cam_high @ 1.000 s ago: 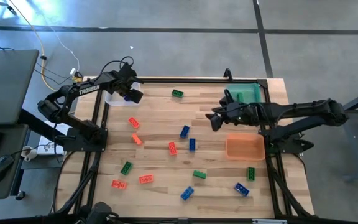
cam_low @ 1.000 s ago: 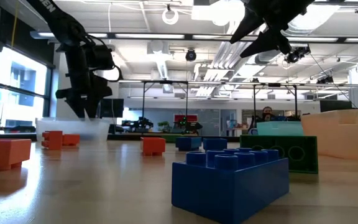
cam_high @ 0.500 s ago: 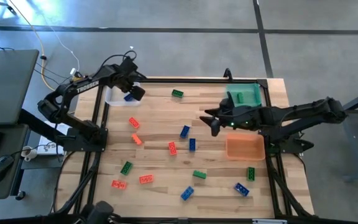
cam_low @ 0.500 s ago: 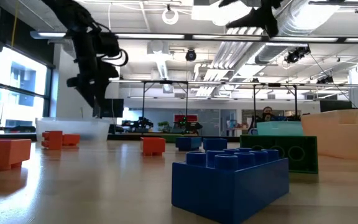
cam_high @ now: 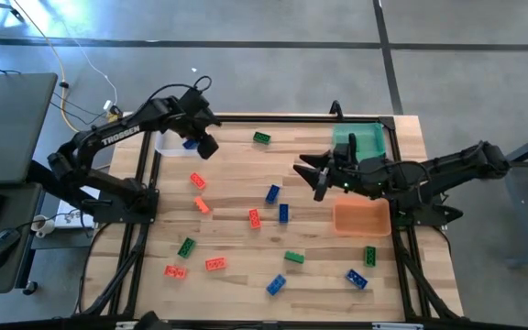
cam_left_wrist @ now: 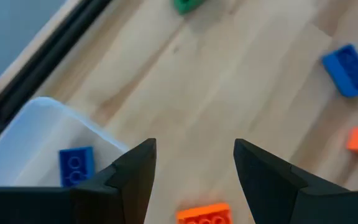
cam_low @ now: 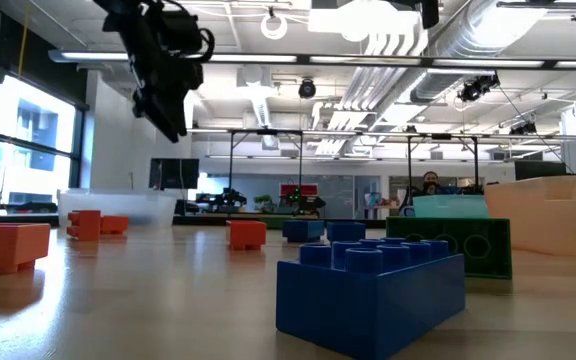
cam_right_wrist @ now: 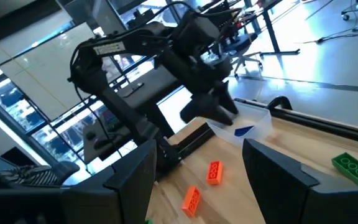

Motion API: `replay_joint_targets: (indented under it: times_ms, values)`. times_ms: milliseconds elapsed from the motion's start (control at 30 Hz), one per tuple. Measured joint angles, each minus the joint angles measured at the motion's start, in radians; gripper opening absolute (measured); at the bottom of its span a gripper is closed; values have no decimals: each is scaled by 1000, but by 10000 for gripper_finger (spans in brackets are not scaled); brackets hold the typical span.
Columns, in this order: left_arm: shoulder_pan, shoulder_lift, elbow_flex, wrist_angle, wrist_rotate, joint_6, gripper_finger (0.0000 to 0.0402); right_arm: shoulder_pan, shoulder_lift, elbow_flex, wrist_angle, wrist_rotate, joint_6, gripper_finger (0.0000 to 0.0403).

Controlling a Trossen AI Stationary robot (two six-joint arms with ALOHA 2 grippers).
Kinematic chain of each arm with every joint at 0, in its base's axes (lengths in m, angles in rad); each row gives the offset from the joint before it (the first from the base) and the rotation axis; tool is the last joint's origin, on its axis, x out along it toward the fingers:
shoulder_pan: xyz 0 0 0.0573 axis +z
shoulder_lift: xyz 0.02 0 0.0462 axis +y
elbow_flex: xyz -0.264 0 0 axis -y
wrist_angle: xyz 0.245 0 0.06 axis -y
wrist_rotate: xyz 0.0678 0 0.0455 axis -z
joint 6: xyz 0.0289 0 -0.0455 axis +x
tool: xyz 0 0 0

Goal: Sort & place blocks by color
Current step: Put the green game piece into the green bin

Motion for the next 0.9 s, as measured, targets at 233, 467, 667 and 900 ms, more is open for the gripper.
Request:
replay_joint_targets:
  times_ms: [233,467,667,900]
  values:
    - [-102,-61,0,-77,37,-11,203,12,0,0,-1,44,3,226]
    - [-219,-104,0,-122,38,-112,202,8,0,0,-2,42,-58,226]
    - [-340,-134,0,-144,38,-249,204,8,0,0,-2,-59,-83,226]
    - [-511,-152,0,-146,37,-354,203,8,0,0,-98,-225,-46,226]
